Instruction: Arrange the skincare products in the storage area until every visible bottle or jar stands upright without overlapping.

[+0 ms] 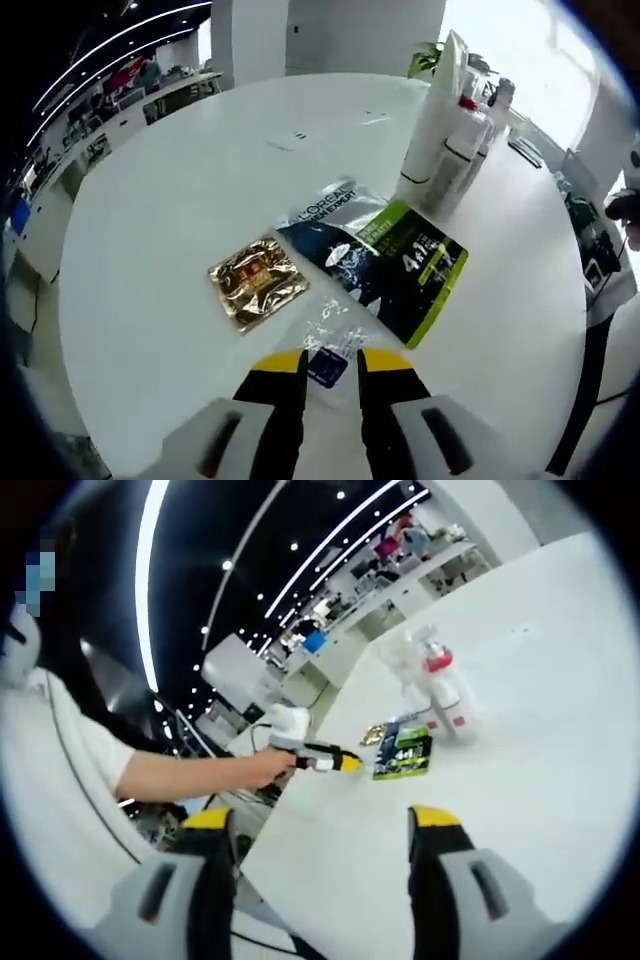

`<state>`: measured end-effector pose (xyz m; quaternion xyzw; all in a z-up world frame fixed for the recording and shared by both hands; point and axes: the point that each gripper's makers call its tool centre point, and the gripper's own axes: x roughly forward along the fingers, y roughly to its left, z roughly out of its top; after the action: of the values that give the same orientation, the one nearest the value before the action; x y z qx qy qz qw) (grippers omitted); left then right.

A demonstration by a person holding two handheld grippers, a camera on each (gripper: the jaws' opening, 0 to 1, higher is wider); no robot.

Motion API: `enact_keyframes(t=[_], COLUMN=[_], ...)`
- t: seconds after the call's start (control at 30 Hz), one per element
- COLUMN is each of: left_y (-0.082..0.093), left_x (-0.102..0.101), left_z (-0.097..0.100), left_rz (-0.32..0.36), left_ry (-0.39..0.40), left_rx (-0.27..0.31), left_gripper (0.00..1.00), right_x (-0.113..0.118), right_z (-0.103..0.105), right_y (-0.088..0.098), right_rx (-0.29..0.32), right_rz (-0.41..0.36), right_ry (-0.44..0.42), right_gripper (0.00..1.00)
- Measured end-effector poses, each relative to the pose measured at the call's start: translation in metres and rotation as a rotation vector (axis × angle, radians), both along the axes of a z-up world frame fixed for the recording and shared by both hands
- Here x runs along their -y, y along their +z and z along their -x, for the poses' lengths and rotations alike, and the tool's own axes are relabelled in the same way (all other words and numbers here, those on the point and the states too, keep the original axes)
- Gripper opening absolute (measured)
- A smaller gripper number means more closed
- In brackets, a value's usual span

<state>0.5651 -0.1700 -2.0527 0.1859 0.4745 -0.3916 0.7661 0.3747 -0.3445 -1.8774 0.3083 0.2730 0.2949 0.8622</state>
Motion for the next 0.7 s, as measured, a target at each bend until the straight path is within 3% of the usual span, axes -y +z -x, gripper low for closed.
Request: enact_keyframes(t=[0.13,0.27,0.63,0.7], left_y=[-0.0007,-0.0013,-0.0003,0.0005], left_x=[0.0014,0.0001,-0.0022,-0.0022], left_z=[-0.0014,-0.0001,0.0001,-0.0002], left_rz=[-0.018,-0.052,-0.061,-0.058], left_ry=[-0.039,-0.135,-0.163,-0.161], left_rx=[0.022,0.031,0.010,0.006], left_gripper=[0.21,0.21,0.21,0.25], right_x=[0.0005,0.0006,-0.0032,-0.0029], right_z=[0.0005,-0.0007,-0.0068,-0.0070], right_y=[-0.0007,-0.0028,-0.0009,-0.0008], right_rx=[-0.004,-0.012,-0.008,-0.008], right_rz=[0.003,0.001,-0.006,-0.007], right_ry=[-0.004,-0.006,0.004,0.002], right_gripper=[0.68,0.68,0.68,0.68])
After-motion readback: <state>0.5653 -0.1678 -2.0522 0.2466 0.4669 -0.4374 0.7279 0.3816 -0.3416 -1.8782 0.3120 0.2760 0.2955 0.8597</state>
